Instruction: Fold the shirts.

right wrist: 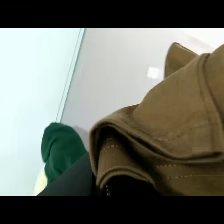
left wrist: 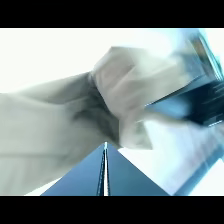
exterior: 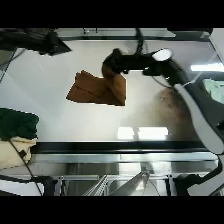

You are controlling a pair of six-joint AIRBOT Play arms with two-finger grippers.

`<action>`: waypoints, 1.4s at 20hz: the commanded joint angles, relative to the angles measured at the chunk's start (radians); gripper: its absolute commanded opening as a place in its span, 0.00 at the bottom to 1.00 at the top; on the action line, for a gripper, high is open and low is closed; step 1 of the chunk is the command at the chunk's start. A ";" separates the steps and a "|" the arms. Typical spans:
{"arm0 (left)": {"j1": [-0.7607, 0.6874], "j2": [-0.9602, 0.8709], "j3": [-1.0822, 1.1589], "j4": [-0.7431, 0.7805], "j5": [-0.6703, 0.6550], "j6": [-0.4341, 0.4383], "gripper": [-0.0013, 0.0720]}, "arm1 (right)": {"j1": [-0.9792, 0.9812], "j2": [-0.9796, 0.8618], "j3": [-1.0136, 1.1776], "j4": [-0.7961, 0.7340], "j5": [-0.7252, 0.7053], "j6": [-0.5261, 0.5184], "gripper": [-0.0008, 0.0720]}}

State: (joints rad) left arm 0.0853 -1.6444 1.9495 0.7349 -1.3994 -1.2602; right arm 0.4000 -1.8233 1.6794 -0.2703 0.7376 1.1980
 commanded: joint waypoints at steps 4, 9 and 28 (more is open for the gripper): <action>0.201 0.169 -0.213 -0.003 -0.011 0.033 0.02 | 0.319 -0.284 0.121 0.599 -0.422 -0.560 0.37; 0.187 0.173 -0.344 -0.093 0.015 0.076 0.05 | 0.318 -0.381 0.326 0.945 -0.407 -0.917 0.88; 0.179 0.173 -0.370 -0.159 0.008 0.112 0.04 | -0.052 -0.253 0.332 0.092 0.297 0.048 0.03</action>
State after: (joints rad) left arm 0.2455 -1.4719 1.5795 0.5766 -1.3731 -1.1591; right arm 0.4404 -2.0949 2.0113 0.0925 0.8600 0.9314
